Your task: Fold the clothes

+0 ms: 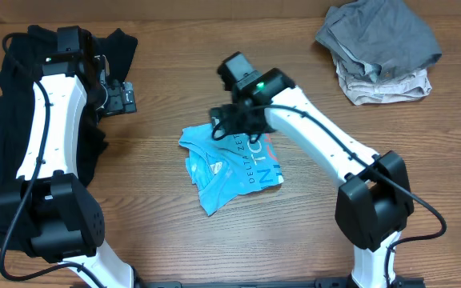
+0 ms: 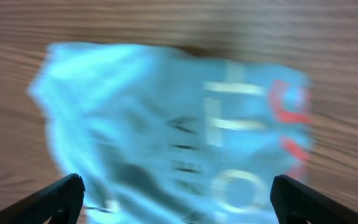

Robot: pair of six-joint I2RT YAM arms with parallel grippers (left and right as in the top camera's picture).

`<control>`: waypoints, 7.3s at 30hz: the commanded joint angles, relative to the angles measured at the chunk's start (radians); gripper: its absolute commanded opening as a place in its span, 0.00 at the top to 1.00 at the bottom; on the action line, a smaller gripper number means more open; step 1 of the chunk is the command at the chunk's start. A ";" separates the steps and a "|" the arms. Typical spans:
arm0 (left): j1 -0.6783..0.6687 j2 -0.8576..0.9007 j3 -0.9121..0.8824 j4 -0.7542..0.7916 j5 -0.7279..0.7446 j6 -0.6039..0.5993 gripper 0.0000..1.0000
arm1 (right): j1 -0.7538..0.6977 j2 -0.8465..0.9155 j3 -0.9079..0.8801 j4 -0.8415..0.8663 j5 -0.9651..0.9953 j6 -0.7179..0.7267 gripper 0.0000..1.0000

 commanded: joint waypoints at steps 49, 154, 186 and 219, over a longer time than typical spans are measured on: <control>-0.002 0.010 -0.003 0.033 0.012 0.019 0.00 | -0.016 -0.083 -0.070 0.071 0.147 0.221 0.00; -0.002 0.010 -0.004 0.107 0.037 0.000 0.00 | -0.829 0.309 0.845 0.341 0.356 -0.990 0.96; -0.002 0.010 -0.004 0.120 0.055 -0.033 0.00 | -0.590 0.323 0.842 -0.223 -0.072 -0.792 0.35; -0.002 0.010 -0.004 0.123 0.055 -0.034 0.00 | -0.578 -0.185 0.839 -0.555 -0.272 0.049 0.00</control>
